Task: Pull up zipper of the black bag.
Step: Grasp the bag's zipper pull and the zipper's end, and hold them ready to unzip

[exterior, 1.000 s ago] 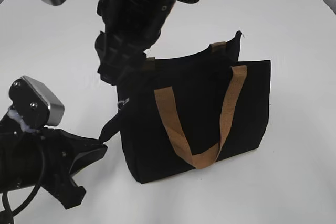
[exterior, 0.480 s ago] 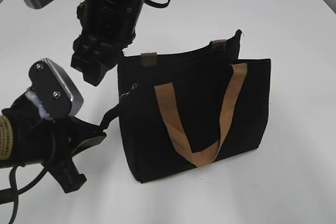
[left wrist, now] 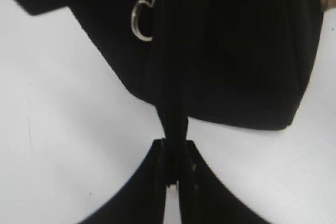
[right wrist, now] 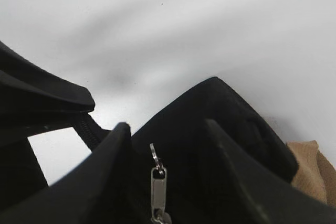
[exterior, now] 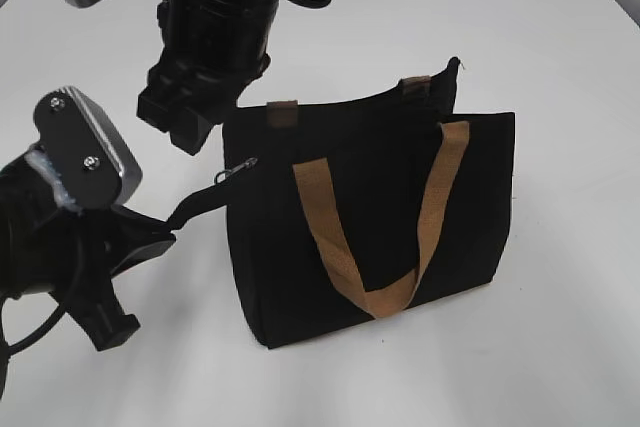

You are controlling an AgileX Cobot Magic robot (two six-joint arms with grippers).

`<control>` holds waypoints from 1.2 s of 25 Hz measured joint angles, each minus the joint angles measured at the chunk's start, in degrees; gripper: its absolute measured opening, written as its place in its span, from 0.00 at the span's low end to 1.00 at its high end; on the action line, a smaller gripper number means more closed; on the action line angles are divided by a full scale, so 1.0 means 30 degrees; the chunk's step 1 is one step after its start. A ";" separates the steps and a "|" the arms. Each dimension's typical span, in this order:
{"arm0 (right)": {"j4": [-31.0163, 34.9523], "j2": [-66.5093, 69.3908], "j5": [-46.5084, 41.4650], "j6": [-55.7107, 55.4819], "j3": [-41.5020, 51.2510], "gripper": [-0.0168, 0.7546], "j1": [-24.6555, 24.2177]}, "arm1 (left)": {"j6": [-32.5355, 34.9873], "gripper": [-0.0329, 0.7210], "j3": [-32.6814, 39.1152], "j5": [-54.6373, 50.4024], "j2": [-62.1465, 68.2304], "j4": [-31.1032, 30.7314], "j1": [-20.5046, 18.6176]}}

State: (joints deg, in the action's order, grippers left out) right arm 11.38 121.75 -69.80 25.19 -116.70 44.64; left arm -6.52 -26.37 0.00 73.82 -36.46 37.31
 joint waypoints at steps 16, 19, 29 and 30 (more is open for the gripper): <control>0.0698 -0.0671 -0.0019 -0.0590 0.2127 0.46 0.0022 | 0.0000 0.08 0.0000 -0.0984 -0.0737 0.0825 0.1204; 0.0698 -0.0671 -0.0037 -0.0622 0.2365 0.46 0.0022 | 0.0000 0.08 0.0000 -0.1085 -0.0737 0.0825 0.1934; -0.0140 -0.0684 -0.0037 -0.0606 0.2372 0.46 0.0022 | 0.0000 0.08 0.0000 -0.1571 -0.0737 0.0806 0.2057; -0.0106 -0.0684 -0.0037 -0.0606 0.2372 0.46 0.0022 | 0.0000 0.08 0.0000 -0.1594 -0.0737 0.0792 0.2057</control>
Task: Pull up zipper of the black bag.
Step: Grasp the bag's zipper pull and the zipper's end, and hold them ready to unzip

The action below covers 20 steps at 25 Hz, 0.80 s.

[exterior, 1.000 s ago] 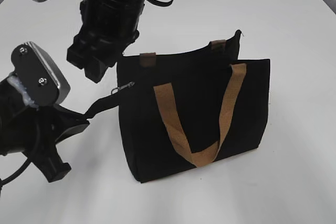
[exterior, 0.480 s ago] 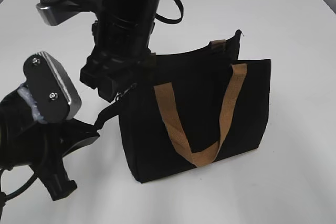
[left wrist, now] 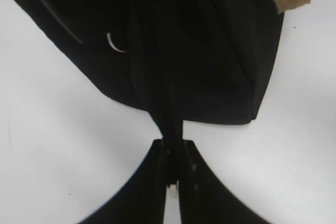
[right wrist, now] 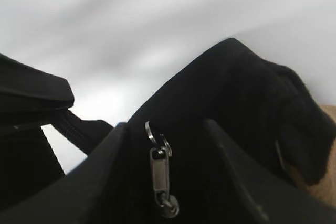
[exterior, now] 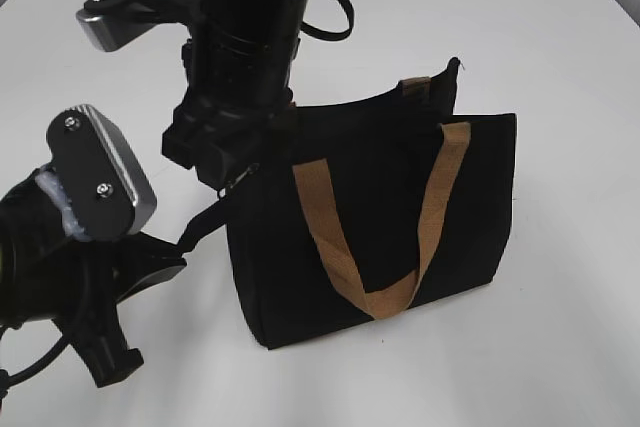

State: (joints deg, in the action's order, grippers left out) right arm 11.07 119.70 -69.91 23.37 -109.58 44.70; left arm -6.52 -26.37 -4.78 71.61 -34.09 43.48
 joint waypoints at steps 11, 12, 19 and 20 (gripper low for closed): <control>0.0649 0.0000 0.0017 0.0427 0.0903 0.45 0.0000 | 0.0000 0.08 0.0000 -0.0040 0.0000 -0.0005 0.0023; 0.0689 0.0000 0.0017 0.0500 0.0903 0.43 0.0000 | 0.0000 0.08 0.0000 -0.0058 0.0000 -0.0022 0.0023; 0.0880 0.0000 0.0017 0.1095 0.0903 0.16 0.0004 | 0.0000 0.08 0.0000 -0.0141 0.0000 -0.0022 0.0023; 0.0887 0.0000 0.0017 0.1253 0.0903 0.09 0.0004 | 0.0000 0.08 0.0000 -0.0158 0.0000 -0.0022 0.0023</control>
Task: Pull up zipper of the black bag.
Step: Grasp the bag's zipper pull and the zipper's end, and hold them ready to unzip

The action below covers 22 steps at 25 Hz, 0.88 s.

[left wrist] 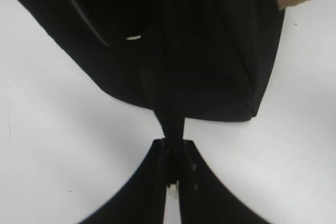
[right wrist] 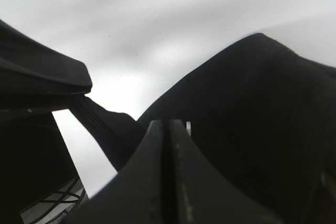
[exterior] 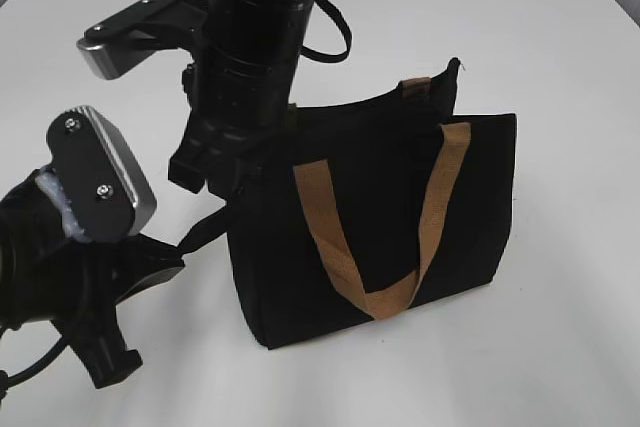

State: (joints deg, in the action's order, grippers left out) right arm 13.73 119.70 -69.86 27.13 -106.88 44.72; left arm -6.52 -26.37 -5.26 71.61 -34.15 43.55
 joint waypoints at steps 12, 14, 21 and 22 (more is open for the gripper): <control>-0.0596 -0.1469 -0.0023 0.0305 0.0022 0.02 0.0000 | 0.0000 0.08 0.0000 -0.0285 0.0000 0.1689 0.0000; -0.0862 -0.1779 -0.0023 0.0323 0.0022 0.02 0.0000 | 0.0000 0.08 0.0000 -0.0285 0.0000 0.1910 0.0000; 0.0182 -0.2004 -0.0023 0.0237 0.0022 0.05 0.0000 | 0.0000 0.08 0.0000 -0.0285 0.0000 0.2874 0.0000; 0.0204 -0.2022 -0.0023 0.0100 0.0022 0.09 0.0000 | 0.0000 0.08 0.0000 -0.0285 -0.0027 0.3491 0.0000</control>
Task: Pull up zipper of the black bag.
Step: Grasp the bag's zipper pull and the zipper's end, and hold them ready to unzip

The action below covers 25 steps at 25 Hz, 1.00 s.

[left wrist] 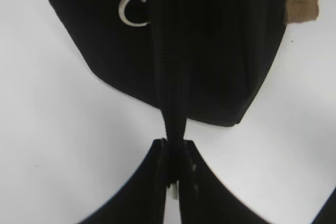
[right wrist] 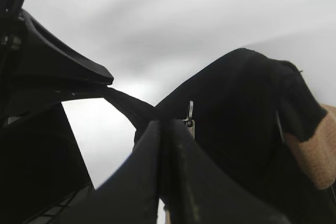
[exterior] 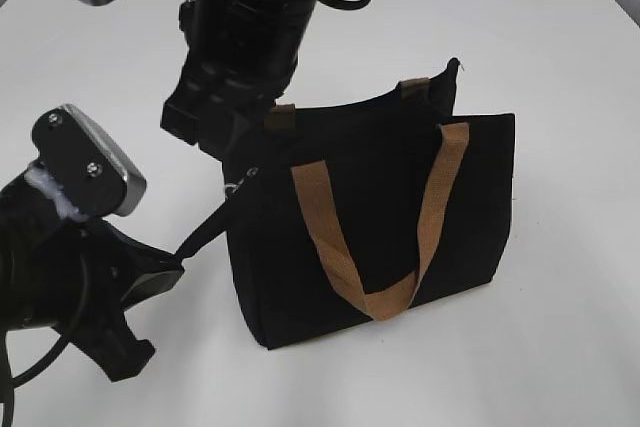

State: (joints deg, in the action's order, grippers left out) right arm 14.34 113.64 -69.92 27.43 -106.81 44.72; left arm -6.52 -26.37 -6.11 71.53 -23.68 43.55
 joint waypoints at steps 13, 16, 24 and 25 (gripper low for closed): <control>0.0199 -0.1249 -0.0016 -0.0604 0.0046 0.34 0.0000 | 0.0000 0.08 0.0000 0.0347 -0.2253 1.5626 0.0000; 0.0199 -0.1232 -0.0016 -0.0640 0.0046 0.34 -0.0017 | 0.0000 0.08 0.0000 0.1162 -0.1493 1.6041 0.0000; 0.0222 -0.1232 -0.0036 -0.1044 0.0046 0.34 -0.0017 | 0.0000 0.08 0.0000 0.1710 -0.1437 1.5542 -0.1453; 0.0222 -0.1232 -0.0036 -0.1065 0.0046 0.34 -0.0017 | 0.0000 0.08 0.0000 0.1648 -0.1935 1.5476 -0.1645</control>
State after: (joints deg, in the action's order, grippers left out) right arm 15.00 109.94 -70.03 24.24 -106.67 44.66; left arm -6.52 -26.37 -1.17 65.72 22.75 38.62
